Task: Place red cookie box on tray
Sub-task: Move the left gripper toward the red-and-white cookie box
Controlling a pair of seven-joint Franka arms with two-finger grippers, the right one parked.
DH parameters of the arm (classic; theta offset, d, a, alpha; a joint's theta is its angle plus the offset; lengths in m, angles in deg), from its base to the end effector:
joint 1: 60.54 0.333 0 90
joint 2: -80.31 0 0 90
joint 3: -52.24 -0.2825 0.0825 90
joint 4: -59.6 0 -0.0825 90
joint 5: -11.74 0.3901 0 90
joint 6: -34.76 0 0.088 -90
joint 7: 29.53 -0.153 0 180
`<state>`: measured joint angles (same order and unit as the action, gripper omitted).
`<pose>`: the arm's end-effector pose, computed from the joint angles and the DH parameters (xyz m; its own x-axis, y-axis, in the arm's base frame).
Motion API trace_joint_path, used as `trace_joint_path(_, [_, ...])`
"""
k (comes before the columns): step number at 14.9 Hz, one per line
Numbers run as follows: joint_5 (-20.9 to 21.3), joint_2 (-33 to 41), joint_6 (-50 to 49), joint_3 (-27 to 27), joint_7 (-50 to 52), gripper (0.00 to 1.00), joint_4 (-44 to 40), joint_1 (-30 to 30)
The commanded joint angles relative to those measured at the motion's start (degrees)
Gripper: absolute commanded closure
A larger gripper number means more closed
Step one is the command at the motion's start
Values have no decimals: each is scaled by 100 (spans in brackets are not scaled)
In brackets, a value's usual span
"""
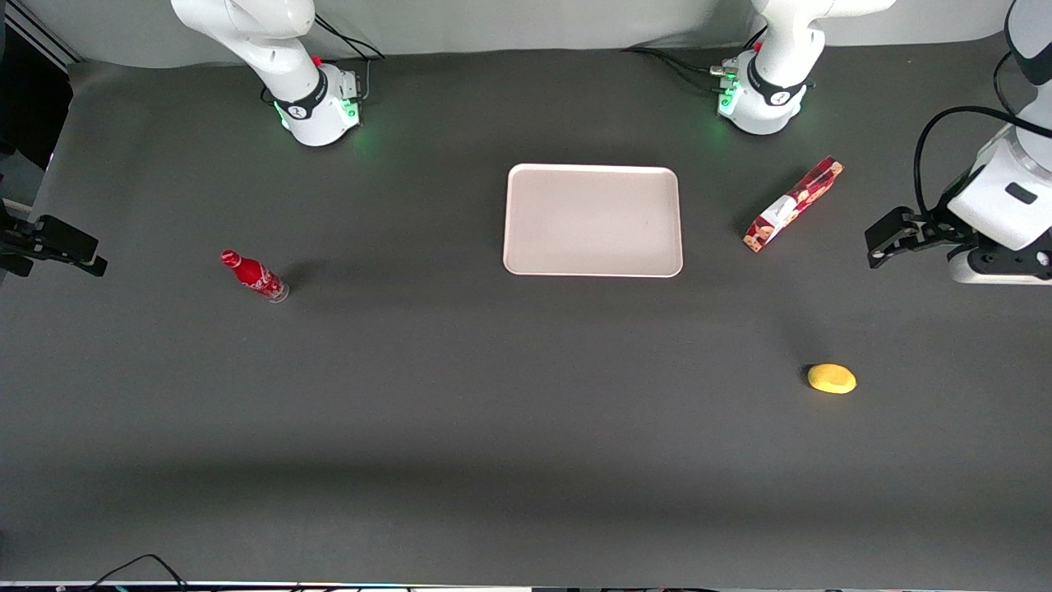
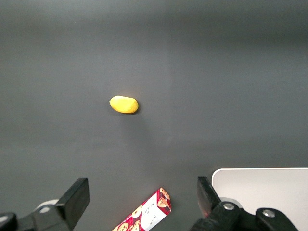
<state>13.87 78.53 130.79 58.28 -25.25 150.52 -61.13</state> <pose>0.5783 -0.0612 0.5294 0.9972 -0.0445 0.0606 -0.0428 -0.9987 -0.0294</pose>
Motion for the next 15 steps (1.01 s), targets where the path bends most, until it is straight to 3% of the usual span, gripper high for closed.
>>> trace_joint_path(1, [-64,-76,-172,-42,-94,0,-198,-38])
trace_joint_path(15, [-20,-182,-146,-16,-77,0,-215,-108])
